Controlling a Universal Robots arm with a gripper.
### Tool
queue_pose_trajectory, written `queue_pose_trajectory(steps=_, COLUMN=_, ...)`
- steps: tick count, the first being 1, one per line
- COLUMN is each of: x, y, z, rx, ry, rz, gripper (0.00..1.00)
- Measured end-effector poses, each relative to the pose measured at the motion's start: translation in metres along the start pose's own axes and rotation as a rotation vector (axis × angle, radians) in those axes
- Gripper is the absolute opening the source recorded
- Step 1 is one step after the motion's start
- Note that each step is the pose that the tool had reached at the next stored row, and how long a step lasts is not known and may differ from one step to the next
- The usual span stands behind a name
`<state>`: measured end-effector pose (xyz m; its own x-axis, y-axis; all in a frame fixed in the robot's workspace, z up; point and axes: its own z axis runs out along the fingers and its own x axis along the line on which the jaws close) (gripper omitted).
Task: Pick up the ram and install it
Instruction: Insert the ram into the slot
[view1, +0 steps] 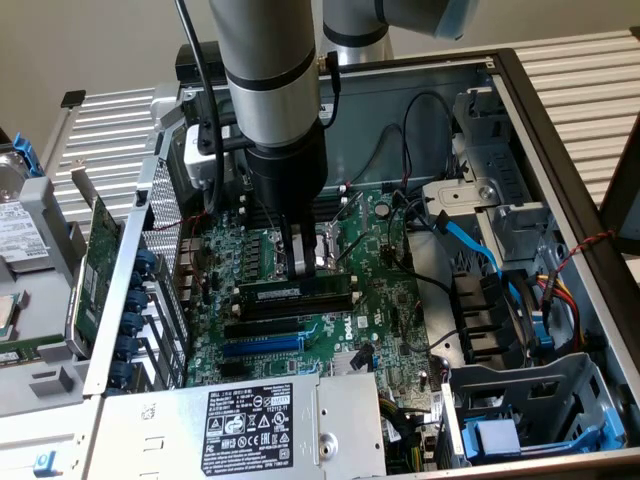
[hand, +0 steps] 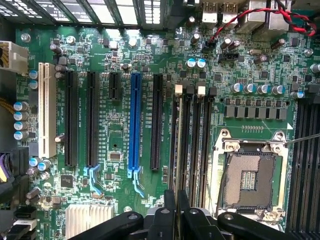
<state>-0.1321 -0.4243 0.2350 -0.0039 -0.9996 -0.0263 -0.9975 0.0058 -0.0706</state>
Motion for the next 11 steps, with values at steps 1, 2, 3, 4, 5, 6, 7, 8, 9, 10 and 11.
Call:
queue_pose_trajectory(steps=1, x=0.0000, y=0.0000, z=0.0001, rx=0.0000, ry=0.0000, rz=0.000, gripper=0.13)
queue_pose_trajectory(steps=2, x=-0.0001, y=0.0000, z=0.0003, rx=0.0001, ry=-0.0001, rz=0.000, gripper=0.13)
queue_pose_trajectory(steps=3, x=-0.0003, y=0.0000, z=0.0005, rx=0.0002, ry=-0.0002, rz=0.000, gripper=0.13)
queue_pose_trajectory(steps=4, x=-0.0006, y=0.0001, z=0.0007, rx=0.0002, ry=-0.0002, rz=0.000, gripper=0.13)
queue_pose_trajectory(steps=5, x=-0.0010, y=0.0001, z=0.0008, rx=0.0001, ry=-0.0001, rz=0.000, gripper=0.13)
queue_pose_trajectory(steps=6, x=-0.0011, y=0.0001, z=0.0009, rx=0.0001, ry=-0.0002, rz=0.000, gripper=0.13)
queue_pose_trajectory(steps=7, x=-0.0011, y=0.0001, z=0.0009, rx=0.0000, ry=0.0001, rz=0.000, gripper=0.13)
queue_pose_trajectory(steps=8, x=-0.0011, y=0.0001, z=0.0010, rx=-0.0002, ry=0.0003, rz=0.000, gripper=0.13)
queue_pose_trajectory(steps=9, x=-0.0011, y=0.0001, z=0.0012, rx=0.0000, ry=0.0003, rz=0.000, gripper=0.13)
queue_pose_trajectory(steps=10, x=-0.0012, y=0.0002, z=0.0015, rx=0.0001, ry=0.0006, rz=0.000, gripper=0.13)
queue_pose_trajectory(steps=11, x=-0.0013, y=0.0003, z=0.0016, rx=0.0000, ry=0.0009, rz=0.000, gripper=0.13)
